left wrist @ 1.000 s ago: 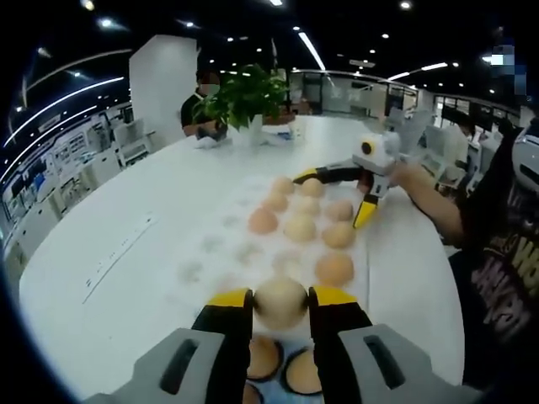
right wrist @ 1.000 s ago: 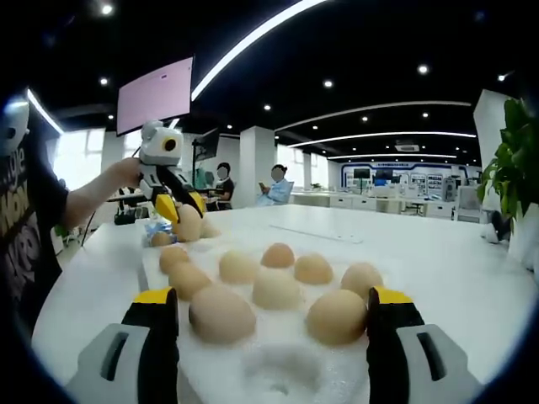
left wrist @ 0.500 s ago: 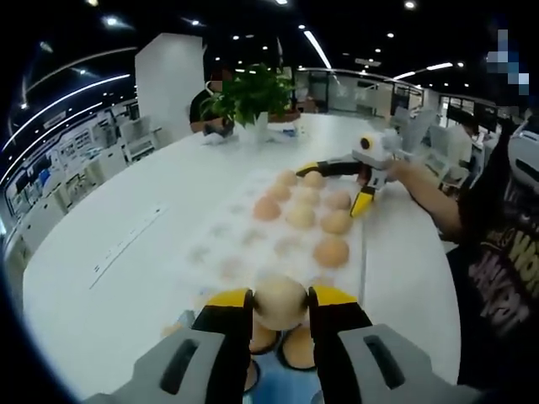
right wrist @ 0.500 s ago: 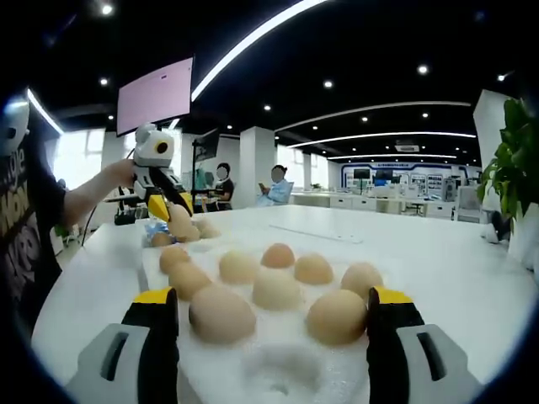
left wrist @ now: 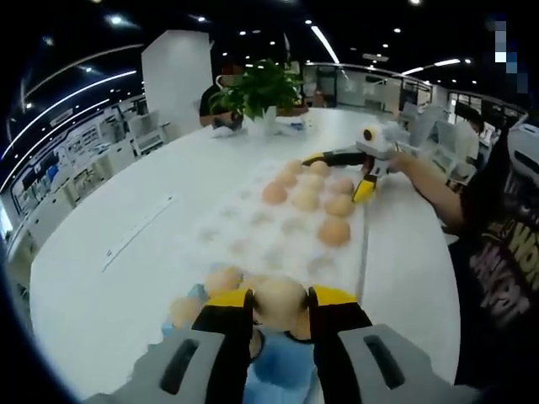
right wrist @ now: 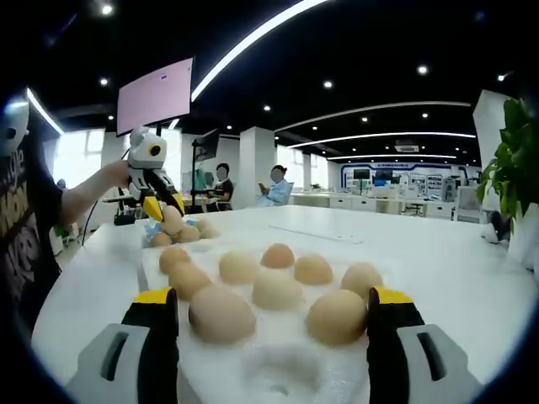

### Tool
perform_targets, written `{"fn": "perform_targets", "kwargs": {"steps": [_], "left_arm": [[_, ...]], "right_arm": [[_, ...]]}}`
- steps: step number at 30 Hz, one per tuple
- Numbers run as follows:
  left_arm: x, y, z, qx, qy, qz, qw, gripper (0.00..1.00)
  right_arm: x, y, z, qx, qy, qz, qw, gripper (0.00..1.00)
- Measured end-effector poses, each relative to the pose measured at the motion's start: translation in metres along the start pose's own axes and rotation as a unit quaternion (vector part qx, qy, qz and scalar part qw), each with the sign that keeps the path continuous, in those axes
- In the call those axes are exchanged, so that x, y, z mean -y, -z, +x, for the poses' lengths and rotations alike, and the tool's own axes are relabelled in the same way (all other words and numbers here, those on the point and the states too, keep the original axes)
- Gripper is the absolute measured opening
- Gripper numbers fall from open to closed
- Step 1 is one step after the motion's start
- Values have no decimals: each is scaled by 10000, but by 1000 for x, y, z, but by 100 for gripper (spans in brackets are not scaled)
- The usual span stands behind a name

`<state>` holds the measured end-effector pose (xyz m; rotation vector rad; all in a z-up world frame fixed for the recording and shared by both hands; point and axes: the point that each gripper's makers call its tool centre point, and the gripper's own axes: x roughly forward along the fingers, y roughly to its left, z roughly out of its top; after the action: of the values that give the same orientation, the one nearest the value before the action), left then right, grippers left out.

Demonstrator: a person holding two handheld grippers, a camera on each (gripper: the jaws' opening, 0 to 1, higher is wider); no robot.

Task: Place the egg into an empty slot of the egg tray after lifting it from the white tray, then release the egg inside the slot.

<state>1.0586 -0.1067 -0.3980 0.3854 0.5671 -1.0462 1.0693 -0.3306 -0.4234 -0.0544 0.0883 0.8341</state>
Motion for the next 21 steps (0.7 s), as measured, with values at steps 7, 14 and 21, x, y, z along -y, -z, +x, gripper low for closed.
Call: {"fn": "perform_targets", "kwargs": {"steps": [7, 14, 21], "left_arm": [[-3, 7, -8, 68, -48, -124, 9999, 26], [-4, 12, -14, 59, -99, -172, 9998, 26], [-1, 20, -20, 6, -149, -184, 9997, 26]], "right_arm": [[0, 0, 0, -2, 8, 1, 10000, 97], [1, 0, 0, -1, 11, 1, 10000, 97], [1, -1, 0, 3, 16, 2, 10000, 97]]}}
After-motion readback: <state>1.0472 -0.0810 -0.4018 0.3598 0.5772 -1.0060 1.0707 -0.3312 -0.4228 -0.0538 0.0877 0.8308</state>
